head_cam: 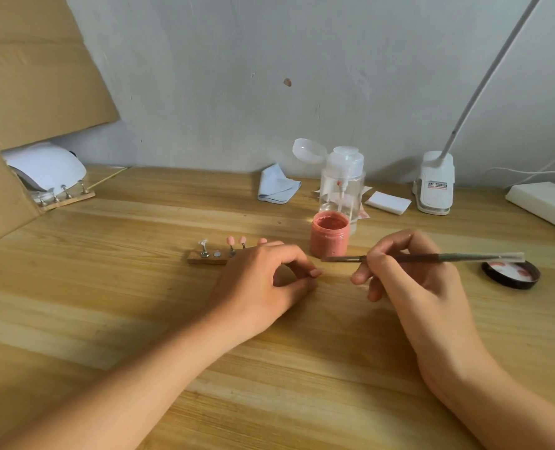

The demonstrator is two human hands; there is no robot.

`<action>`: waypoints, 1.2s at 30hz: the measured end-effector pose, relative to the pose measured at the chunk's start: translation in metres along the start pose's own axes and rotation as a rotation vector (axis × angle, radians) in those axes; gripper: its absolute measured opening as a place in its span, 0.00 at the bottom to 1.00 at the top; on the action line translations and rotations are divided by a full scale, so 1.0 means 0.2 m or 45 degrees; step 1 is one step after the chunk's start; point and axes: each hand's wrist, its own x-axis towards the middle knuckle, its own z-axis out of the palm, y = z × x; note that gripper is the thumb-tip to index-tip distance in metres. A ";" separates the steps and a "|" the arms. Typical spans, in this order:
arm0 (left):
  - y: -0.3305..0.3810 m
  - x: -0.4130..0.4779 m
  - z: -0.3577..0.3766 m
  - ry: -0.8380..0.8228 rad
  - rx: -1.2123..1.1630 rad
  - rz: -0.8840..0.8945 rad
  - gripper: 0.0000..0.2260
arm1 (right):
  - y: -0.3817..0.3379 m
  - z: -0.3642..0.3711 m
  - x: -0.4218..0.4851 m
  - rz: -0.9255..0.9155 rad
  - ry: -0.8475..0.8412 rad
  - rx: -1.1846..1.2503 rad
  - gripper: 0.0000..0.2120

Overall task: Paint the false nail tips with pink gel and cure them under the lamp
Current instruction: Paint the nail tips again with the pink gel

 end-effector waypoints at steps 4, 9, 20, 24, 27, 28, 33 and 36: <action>-0.01 0.00 0.00 0.009 0.009 -0.026 0.02 | -0.01 0.00 -0.01 -0.233 0.026 -0.084 0.06; -0.01 0.00 0.01 -0.009 0.007 -0.020 0.07 | 0.01 0.00 0.02 -0.135 -0.038 -0.240 0.09; -0.02 0.00 0.01 0.023 0.009 0.006 0.07 | 0.03 -0.01 0.03 -0.012 0.031 -0.112 0.14; -0.03 0.00 0.02 0.036 -0.035 -0.029 0.07 | 0.03 0.00 0.03 0.037 0.032 -0.108 0.13; -0.02 0.00 0.02 0.048 -0.057 -0.030 0.07 | 0.03 0.00 0.03 0.031 0.017 -0.133 0.12; -0.02 0.01 0.02 0.054 -0.055 -0.037 0.08 | 0.03 0.00 0.03 0.026 0.015 -0.143 0.12; -0.02 0.02 0.01 0.032 -0.102 -0.080 0.05 | 0.03 0.01 0.03 0.014 -0.005 -0.201 0.10; -0.03 0.02 0.01 0.019 -0.107 -0.081 0.06 | 0.03 0.01 0.03 0.007 -0.039 -0.198 0.10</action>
